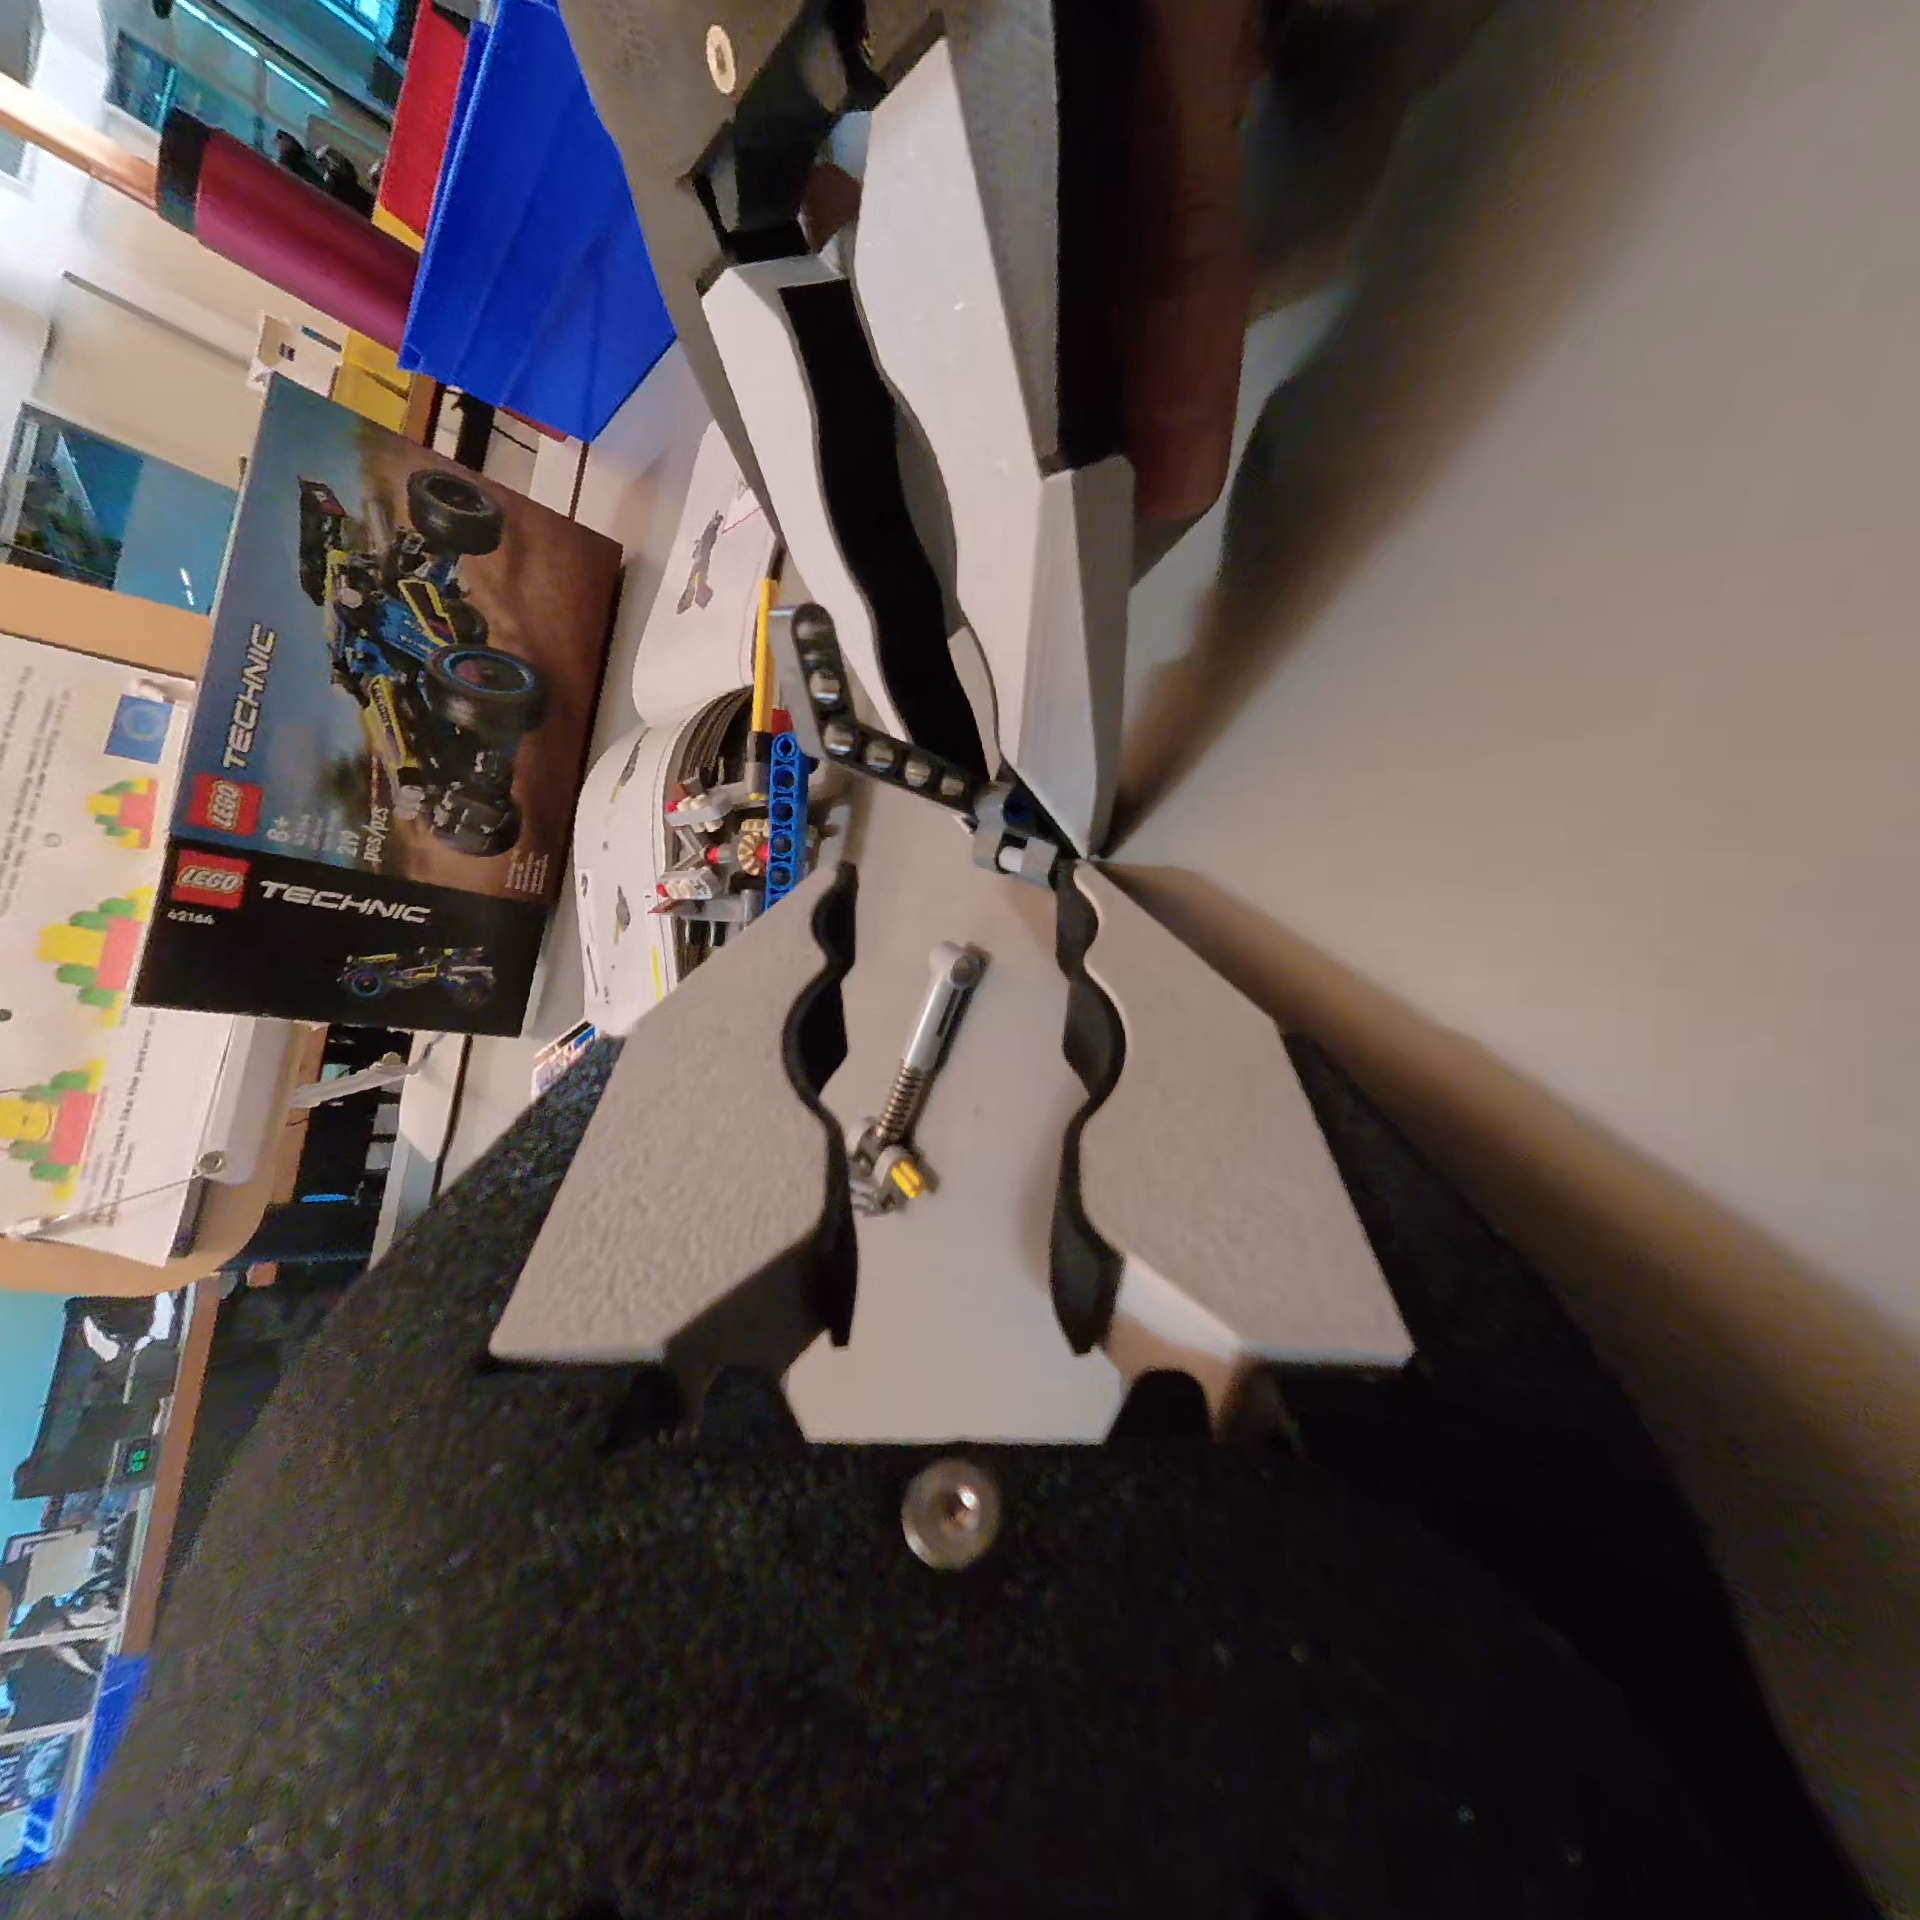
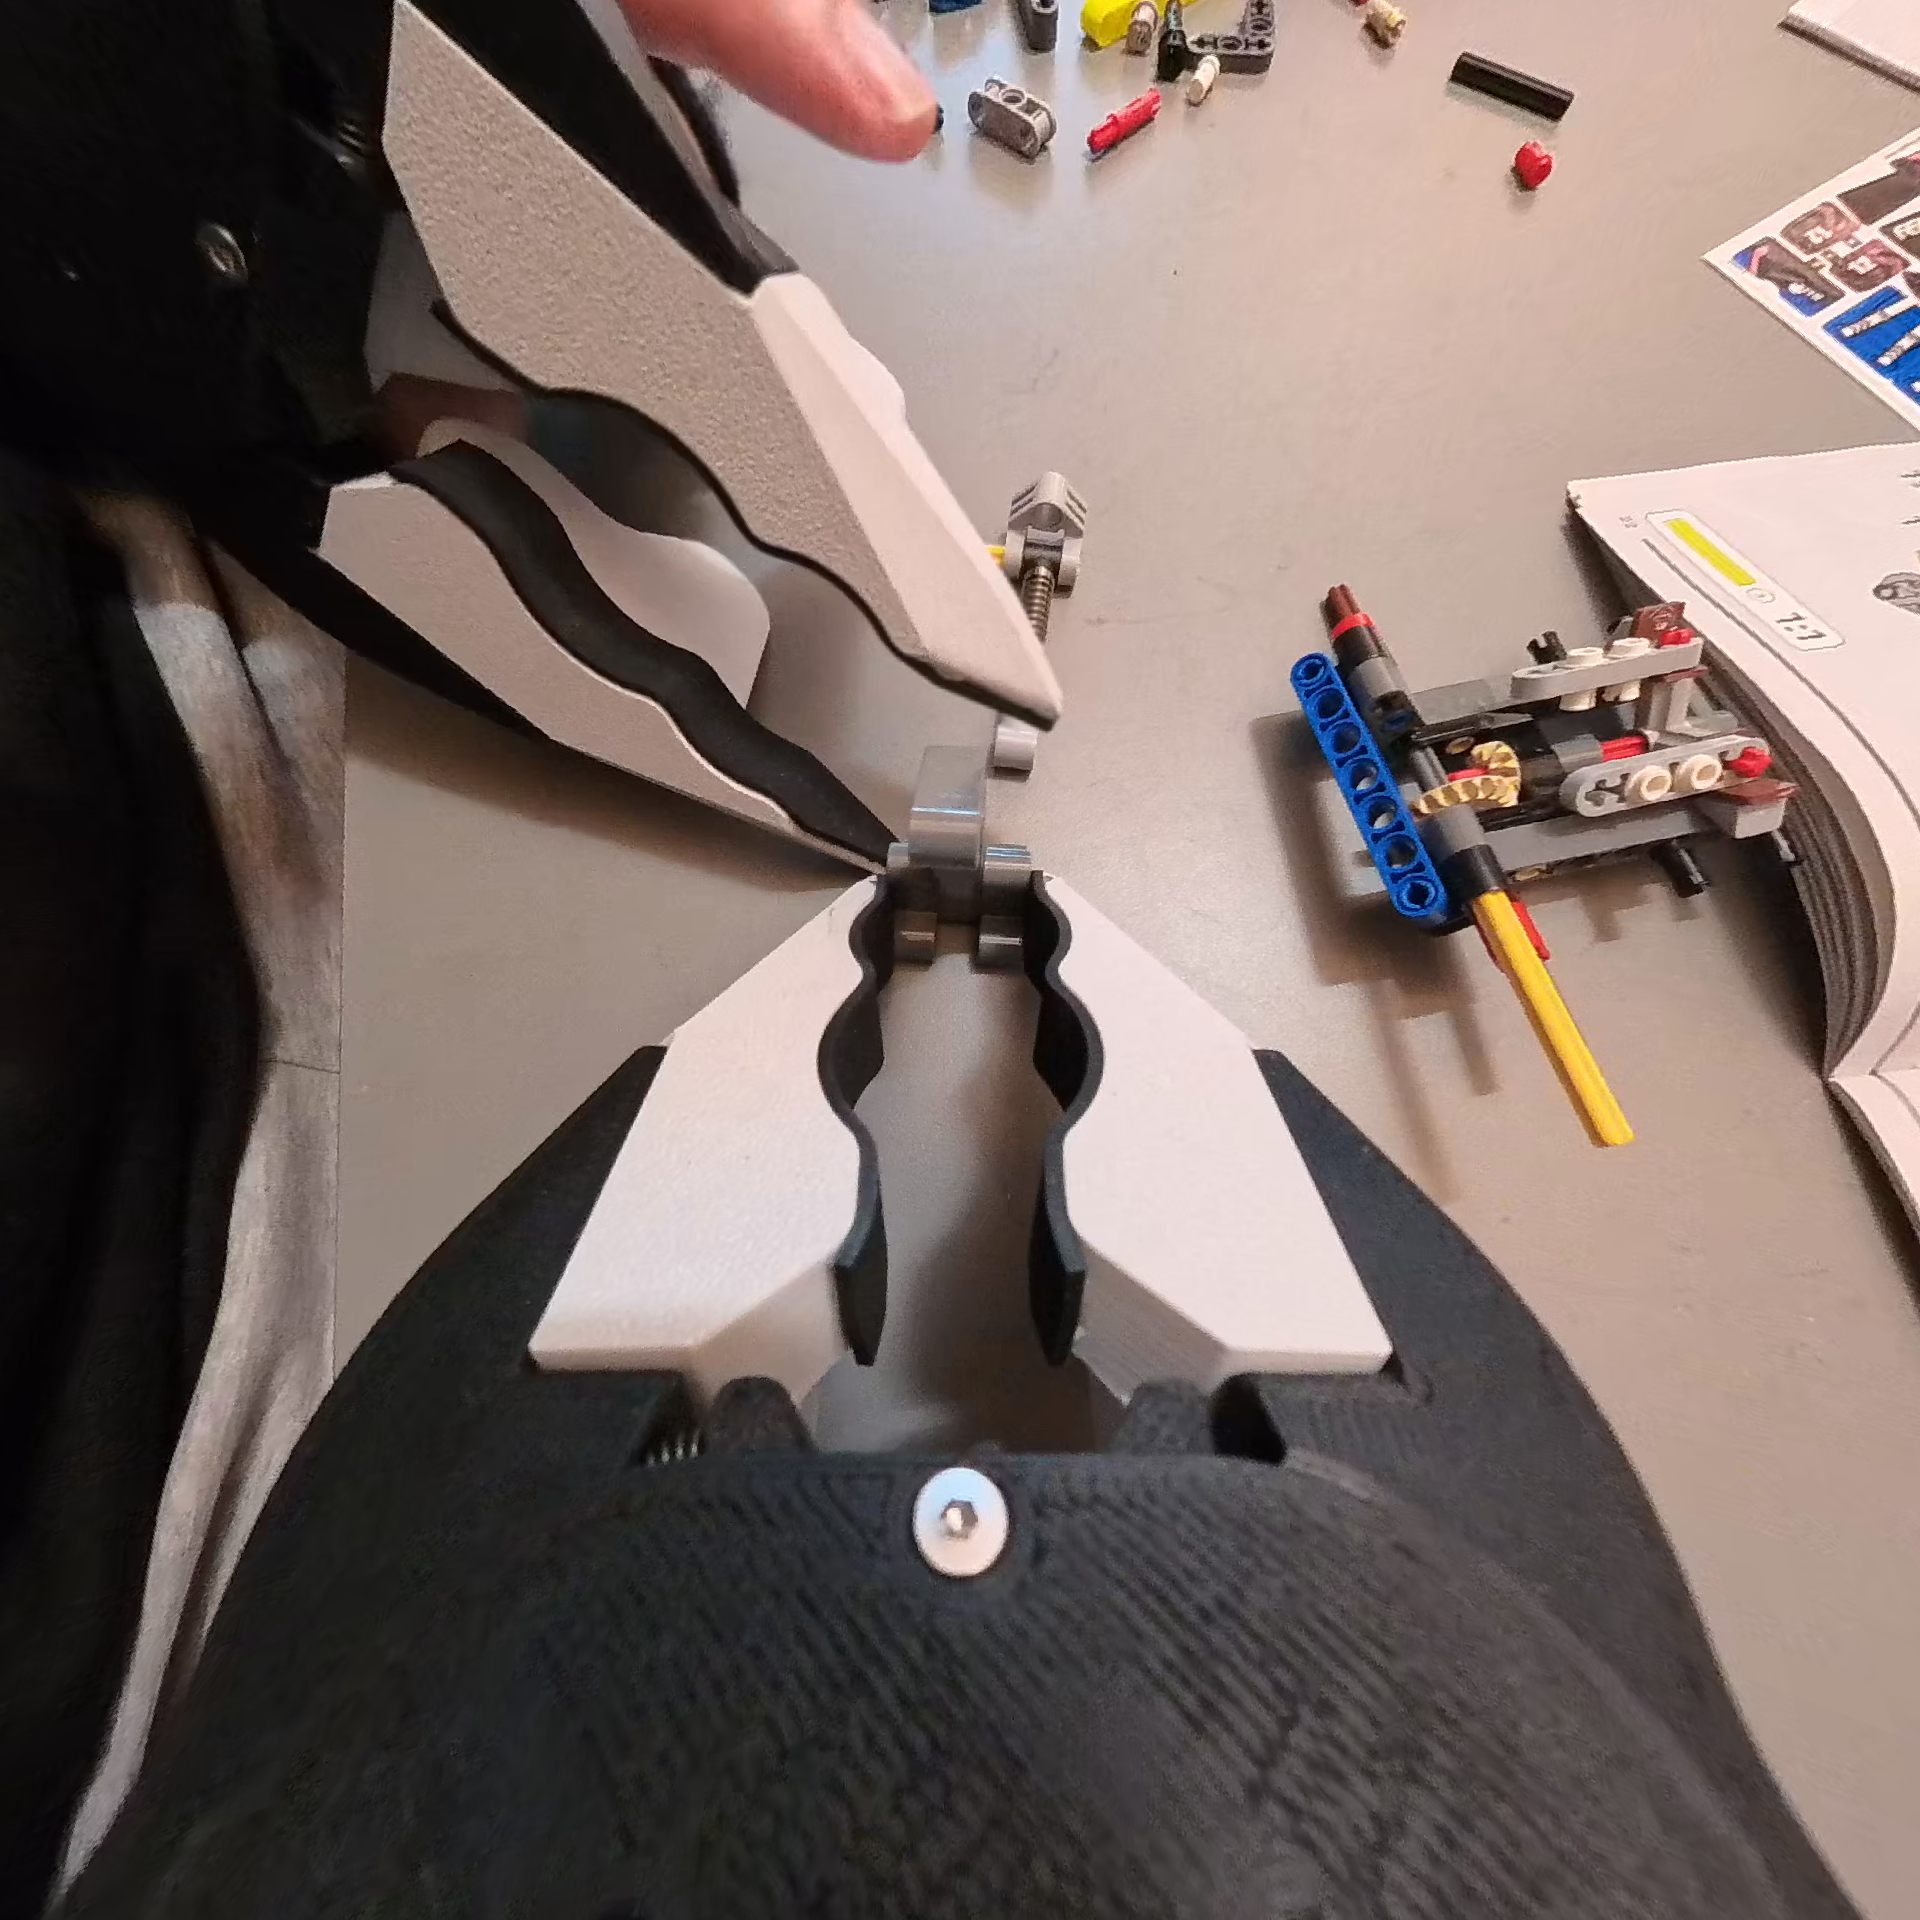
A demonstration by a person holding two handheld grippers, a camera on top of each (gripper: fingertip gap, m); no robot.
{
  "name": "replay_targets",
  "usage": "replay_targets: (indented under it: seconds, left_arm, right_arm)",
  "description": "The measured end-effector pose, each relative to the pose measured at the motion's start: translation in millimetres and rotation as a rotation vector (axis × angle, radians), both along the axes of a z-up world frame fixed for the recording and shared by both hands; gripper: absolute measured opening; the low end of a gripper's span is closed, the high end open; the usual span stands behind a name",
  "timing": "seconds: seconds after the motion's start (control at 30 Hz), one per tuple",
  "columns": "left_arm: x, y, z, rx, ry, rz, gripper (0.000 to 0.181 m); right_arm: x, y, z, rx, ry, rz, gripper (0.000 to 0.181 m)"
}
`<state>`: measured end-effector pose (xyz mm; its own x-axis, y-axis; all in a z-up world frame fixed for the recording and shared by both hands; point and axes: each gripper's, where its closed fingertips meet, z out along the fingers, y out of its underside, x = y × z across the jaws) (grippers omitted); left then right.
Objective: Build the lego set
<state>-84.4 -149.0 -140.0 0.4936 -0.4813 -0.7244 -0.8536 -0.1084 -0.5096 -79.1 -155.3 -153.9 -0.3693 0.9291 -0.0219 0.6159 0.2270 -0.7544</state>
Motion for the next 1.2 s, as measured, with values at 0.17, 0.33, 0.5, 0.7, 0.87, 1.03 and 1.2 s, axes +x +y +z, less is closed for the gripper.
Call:
replay_targets:
  seconds: [0.17,0.33,0.5,0.7,0.87,1.03,1.2]
  left_arm:
    - [0.7,0.3,-4.0,-0.049,-0.034,-0.002,0.031]
    - [5.2,0.5,-11.1,-0.057,0.021,-0.053,0.006]
    - [6.0,1.4,-10.1,-0.054,-0.002,-0.085,0.012]
    - [6.9,1.2,-10.2,-0.03,0.036,-0.104,0.007]
    - [1.9,5.0,-4.1,0.038,0.051,-0.064,0.015]
    - [-3.2,9.9,5.2,0.041,-0.019,-0.007,0.043]
    - [-2.9,10.3,3.4,-0.025,-0.091,-0.026,0.046]
  right_arm:
    - [-0.5,1.6,0.1,0.006,0.002,-0.011,0.023]
    - [-2.7,6.8,0.0,0.002,-0.001,-0.054,0.023]
    - [-2.3,6.3,0.0,0.006,0.0,-0.051,0.023]
    - [-2.2,6.9,0.0,0.0,-0.002,-0.052,0.023]
    - [-3.3,9.7,0.1,0.002,0.001,-0.07,0.023]
    - [-2.4,7.7,0.2,-0.009,-0.003,-0.056,0.023]
    - [-2.1,6.9,0.3,-0.008,-0.003,-0.05,0.023]
